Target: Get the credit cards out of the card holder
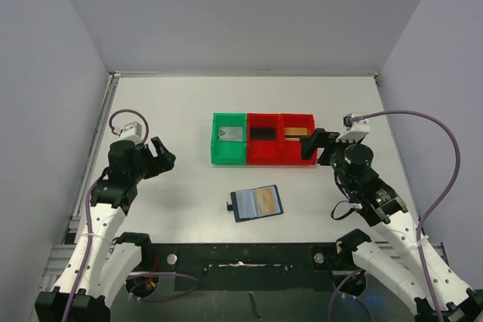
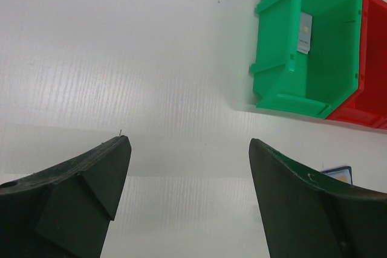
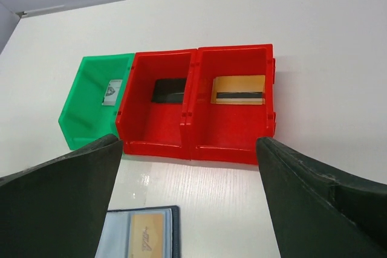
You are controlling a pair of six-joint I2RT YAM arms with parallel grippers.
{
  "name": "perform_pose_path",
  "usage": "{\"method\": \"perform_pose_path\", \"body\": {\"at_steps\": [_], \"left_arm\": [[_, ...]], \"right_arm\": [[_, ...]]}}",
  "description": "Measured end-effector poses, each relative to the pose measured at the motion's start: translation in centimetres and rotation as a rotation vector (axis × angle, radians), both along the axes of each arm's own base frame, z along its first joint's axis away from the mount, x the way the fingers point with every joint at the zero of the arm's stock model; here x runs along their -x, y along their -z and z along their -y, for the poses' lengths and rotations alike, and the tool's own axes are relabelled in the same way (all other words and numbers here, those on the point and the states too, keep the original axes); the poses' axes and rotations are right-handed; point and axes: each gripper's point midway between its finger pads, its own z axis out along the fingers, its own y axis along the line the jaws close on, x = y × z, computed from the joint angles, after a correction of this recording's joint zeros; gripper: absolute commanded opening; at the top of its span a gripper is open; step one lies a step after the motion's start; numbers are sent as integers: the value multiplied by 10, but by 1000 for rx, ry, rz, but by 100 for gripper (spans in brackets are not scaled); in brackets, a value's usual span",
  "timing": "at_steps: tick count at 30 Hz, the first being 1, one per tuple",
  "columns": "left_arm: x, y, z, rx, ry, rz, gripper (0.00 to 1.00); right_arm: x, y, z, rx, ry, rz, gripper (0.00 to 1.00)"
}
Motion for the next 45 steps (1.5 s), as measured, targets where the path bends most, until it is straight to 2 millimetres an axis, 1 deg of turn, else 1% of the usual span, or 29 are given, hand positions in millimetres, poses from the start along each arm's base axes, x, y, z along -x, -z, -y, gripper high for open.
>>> {"method": "perform_pose_path", "body": {"at_steps": [3,5,8,12,15,19,22,25,30,32,35,38,40,42,43,45], "left_arm": [[1,0,2,6,8,-2,79],[1,0,3,11,16,-2,78],[1,3,5,15,23,-15,78],[1,12,8,22,37,-56,78],[1,17,11,37,52,-80,78],[3,14,14,54,67,-73,78],[4,8,14,59,65,-49,78],[4,6,15,64,67,-42,78],[4,6,18,80,78,-47,78],[4,7,19,84,81,-51,77],[4,11,21,90,88,-72,76],[3,17,26,107,108,-100,75],[3,22,30,123,128,-123,74],[4,28,35,141,151,-153,72],[5,31,37,148,161,-168,71],[7,34,42,166,183,-189,64]], "right_arm": [[0,0,2,-35,31,-10,98],[0,4,2,-52,42,-32,98],[-1,16,-3,-74,47,-85,98],[2,42,-9,-87,48,-199,98],[6,51,-9,-82,52,-241,98],[11,54,-9,-109,50,-244,98],[19,65,-7,-132,52,-256,98],[21,73,-7,-135,57,-269,98],[15,81,-7,-97,64,-290,98],[11,83,-6,-72,77,-316,98],[5,83,-8,-57,85,-333,98],[5,85,-8,-54,86,-340,100],[4,87,-10,-60,81,-339,92],[4,93,-15,-78,56,-348,87],[4,99,-18,-88,37,-358,85],[6,116,-27,-108,-8,-396,79]]}}
